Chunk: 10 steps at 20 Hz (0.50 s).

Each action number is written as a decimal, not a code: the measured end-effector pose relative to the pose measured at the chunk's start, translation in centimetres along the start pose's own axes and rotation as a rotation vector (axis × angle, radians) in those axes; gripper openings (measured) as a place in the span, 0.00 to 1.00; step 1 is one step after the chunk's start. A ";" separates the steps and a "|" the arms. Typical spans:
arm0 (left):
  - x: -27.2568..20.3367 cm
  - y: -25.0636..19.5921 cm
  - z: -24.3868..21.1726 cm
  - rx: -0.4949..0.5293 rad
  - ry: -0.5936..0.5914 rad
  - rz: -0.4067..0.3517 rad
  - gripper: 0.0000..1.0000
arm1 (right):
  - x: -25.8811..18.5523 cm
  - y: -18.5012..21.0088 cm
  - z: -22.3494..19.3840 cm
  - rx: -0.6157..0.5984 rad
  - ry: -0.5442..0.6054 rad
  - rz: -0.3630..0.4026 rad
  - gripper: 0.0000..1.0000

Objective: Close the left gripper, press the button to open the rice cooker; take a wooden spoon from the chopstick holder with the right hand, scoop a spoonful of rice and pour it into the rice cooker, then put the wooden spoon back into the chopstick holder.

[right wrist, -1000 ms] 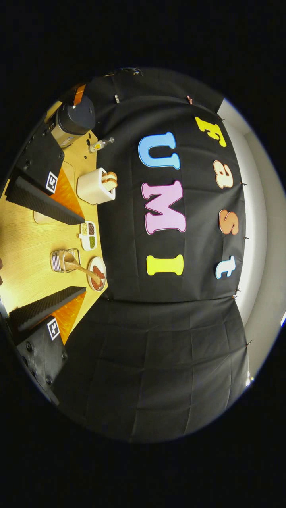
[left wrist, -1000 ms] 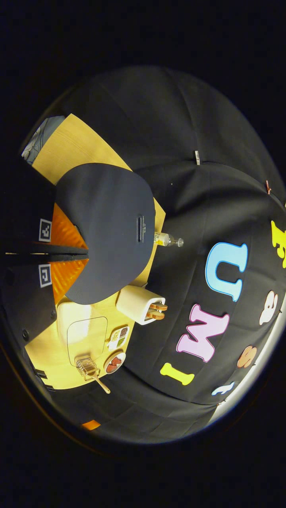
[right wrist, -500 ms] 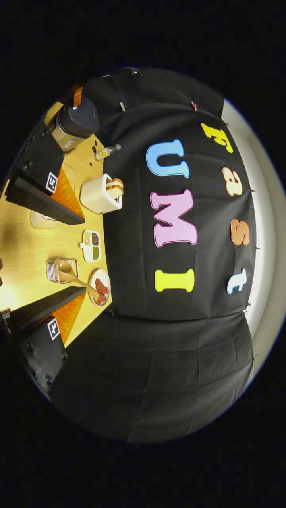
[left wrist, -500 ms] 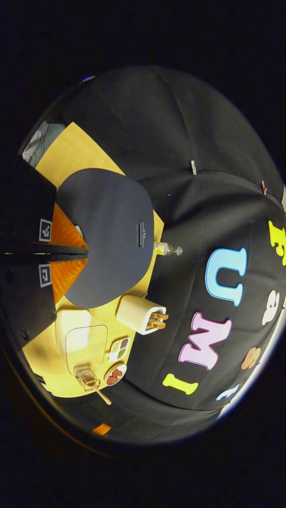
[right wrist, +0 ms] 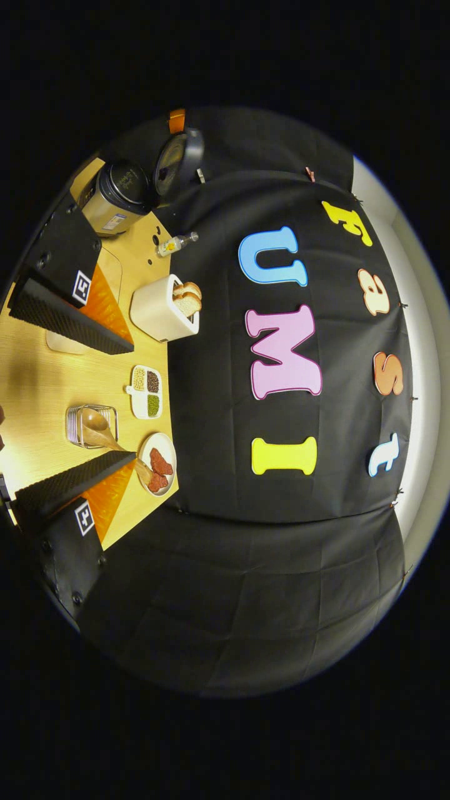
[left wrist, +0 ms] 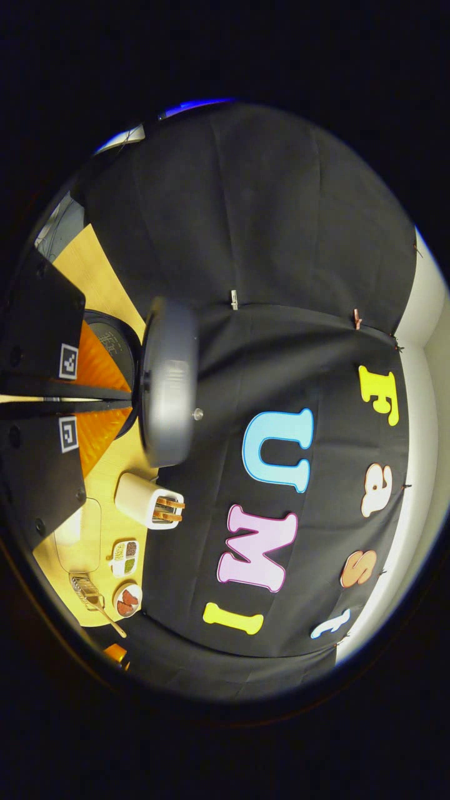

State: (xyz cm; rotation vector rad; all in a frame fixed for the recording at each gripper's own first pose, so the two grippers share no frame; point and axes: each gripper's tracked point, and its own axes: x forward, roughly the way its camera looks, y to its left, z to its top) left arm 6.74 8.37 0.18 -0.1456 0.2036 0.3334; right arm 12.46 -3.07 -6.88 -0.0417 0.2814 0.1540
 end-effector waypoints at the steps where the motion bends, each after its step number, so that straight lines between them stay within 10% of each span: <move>1: -0.7 -0.4 -0.2 0.000 -0.007 0.008 0.07 | 0.4 -0.2 -0.2 0.006 0.006 0.006 0.97; 6: -3.9 -2.3 -0.1 -0.025 -0.067 0.013 0.21 | 2.5 -1.9 -0.5 0.037 0.008 0.015 0.96; 10: -5.6 -4.2 -1.1 -0.052 -0.068 0.001 0.71 | 4.0 -3.8 -1.9 0.082 0.054 -0.003 0.99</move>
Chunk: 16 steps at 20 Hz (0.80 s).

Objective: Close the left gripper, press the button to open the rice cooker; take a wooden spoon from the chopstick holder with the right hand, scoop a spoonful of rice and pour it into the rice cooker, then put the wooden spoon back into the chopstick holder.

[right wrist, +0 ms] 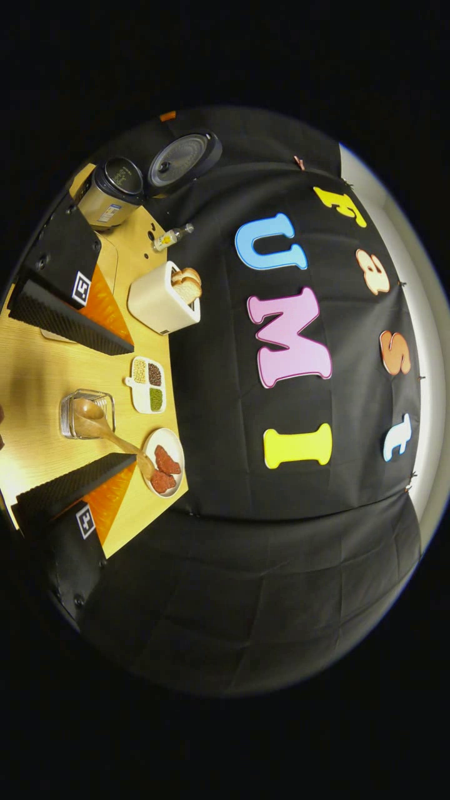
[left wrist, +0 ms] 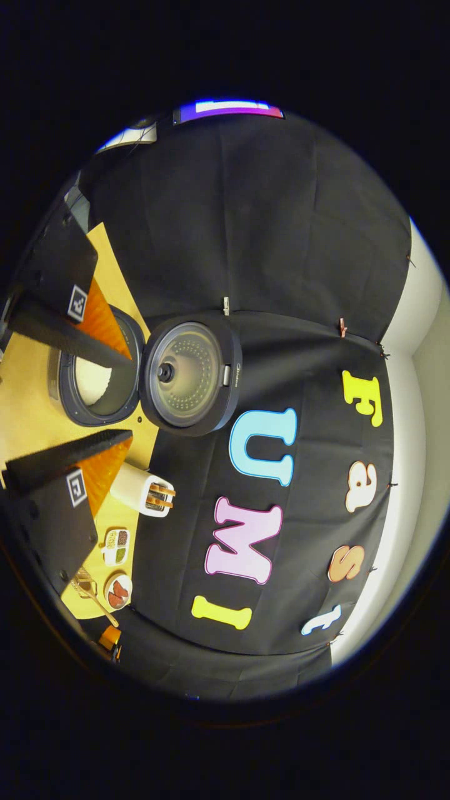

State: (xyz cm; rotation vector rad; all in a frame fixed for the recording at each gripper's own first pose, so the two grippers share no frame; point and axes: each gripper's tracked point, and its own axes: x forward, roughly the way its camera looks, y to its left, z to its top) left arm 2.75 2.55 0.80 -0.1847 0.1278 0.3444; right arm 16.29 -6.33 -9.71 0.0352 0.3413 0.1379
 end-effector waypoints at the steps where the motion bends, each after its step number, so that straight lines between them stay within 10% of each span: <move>1: -0.2 -0.4 -0.2 -0.005 0.000 -0.003 0.80 | 0.4 -0.5 -0.3 0.015 0.009 -0.004 0.99; 3: -0.3 -1.1 -1.4 -0.006 0.022 0.004 0.94 | 1.7 -1.6 -0.7 0.041 0.020 -0.019 0.99; 16: -3.1 -3.6 -8.5 -0.012 0.169 0.113 0.95 | 11.9 -6.1 -5.9 0.155 0.167 -0.081 0.98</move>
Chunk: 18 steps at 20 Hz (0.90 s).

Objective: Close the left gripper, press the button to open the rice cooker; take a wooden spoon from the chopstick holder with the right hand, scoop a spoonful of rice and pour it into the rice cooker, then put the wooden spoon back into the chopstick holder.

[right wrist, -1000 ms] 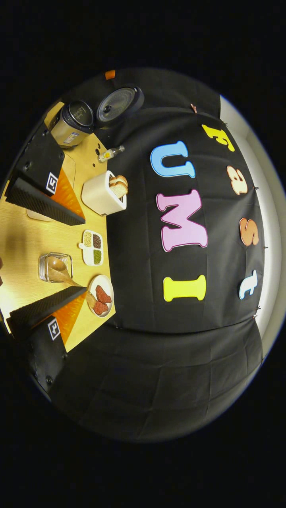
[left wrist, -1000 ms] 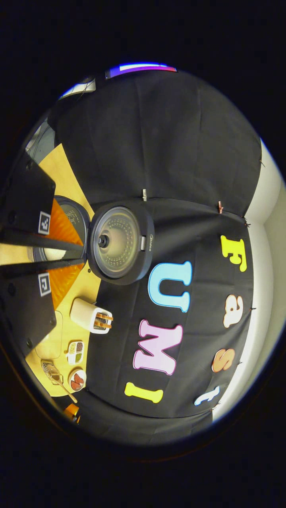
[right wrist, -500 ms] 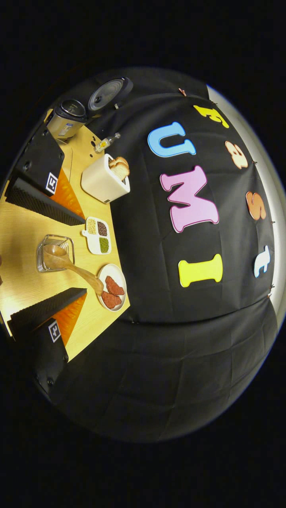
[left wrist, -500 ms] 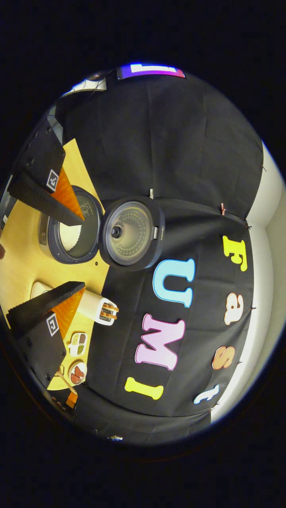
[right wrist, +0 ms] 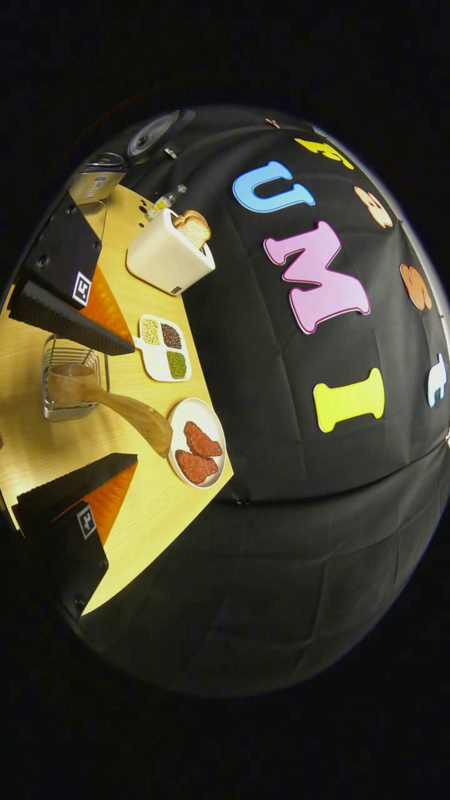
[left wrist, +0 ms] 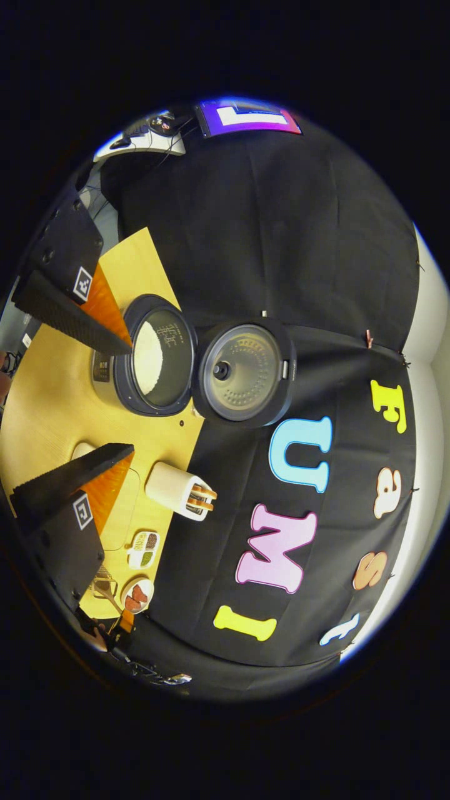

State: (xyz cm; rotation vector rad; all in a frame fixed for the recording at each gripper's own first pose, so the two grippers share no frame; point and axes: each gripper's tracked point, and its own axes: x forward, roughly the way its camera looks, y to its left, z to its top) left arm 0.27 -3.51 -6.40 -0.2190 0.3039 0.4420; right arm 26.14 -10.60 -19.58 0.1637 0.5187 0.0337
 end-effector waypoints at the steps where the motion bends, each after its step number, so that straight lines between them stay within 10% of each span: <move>1: -0.2 -0.1 -0.5 0.004 0.013 0.009 0.95 | 0.8 -0.1 -0.3 0.003 0.006 -0.001 0.98; 6: -1.2 -1.2 -2.9 0.034 0.050 0.011 0.95 | 3.5 0.3 -1.0 0.008 0.037 0.027 0.96; 9: -1.5 -1.9 -4.2 0.045 0.076 0.002 0.95 | 4.4 0.1 -1.7 0.024 0.066 0.022 0.65; 10: -1.6 -2.1 -4.7 0.045 0.084 -0.003 0.95 | 4.7 0.1 -1.6 0.028 0.068 0.016 0.77; 13: -1.7 -2.6 -5.6 0.042 0.102 -0.017 0.95 | 4.8 0.4 -1.5 0.010 0.064 0.005 0.29; 18: -1.8 -3.4 -5.6 0.017 0.089 -0.068 0.95 | 3.3 2.4 -0.7 0.003 0.060 0.035 0.18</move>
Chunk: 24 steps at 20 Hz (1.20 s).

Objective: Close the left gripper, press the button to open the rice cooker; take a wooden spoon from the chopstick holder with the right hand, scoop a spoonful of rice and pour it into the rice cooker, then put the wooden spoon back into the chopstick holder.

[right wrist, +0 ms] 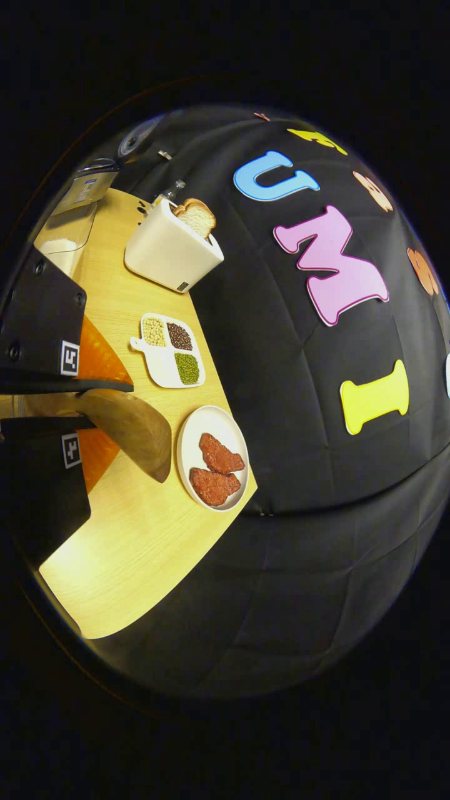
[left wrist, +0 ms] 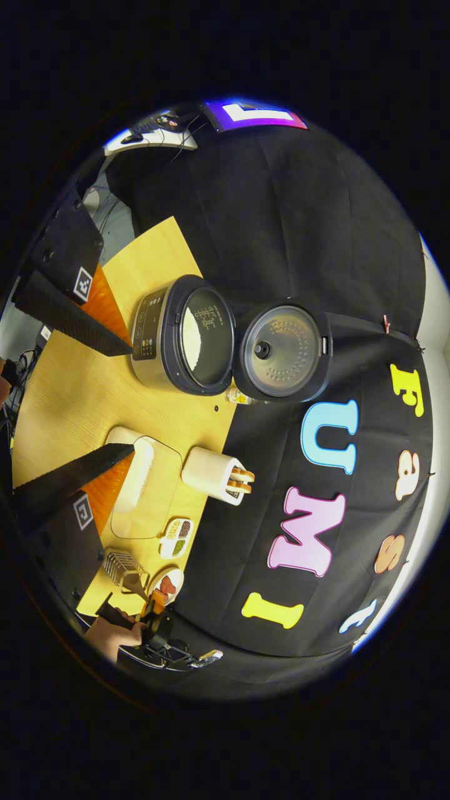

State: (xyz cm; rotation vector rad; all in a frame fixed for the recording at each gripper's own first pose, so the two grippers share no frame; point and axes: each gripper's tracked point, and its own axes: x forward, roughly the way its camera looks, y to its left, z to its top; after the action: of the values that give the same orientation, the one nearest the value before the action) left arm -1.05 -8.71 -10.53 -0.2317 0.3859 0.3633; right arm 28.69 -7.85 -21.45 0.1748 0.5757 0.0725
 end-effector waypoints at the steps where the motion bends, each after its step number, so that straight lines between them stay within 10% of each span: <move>1: 0.2 0.2 0.0 0.001 0.002 -0.004 0.95 | -0.4 0.3 0.5 -0.009 -0.020 0.001 0.16; 15: 3.4 6.9 1.5 -0.042 -0.014 -0.101 0.95 | -10.1 10.7 6.9 0.040 -0.199 0.118 0.16; 24: 5.4 10.5 1.4 -0.041 -0.004 -0.157 0.95 | -10.5 21.8 0.2 -0.107 -0.149 0.246 0.15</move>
State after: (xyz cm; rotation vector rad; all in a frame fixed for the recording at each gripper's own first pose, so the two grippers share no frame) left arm 0.06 2.87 -13.02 -0.2990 0.3540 0.2172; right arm 19.61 12.26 -11.62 0.1445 0.3984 0.3253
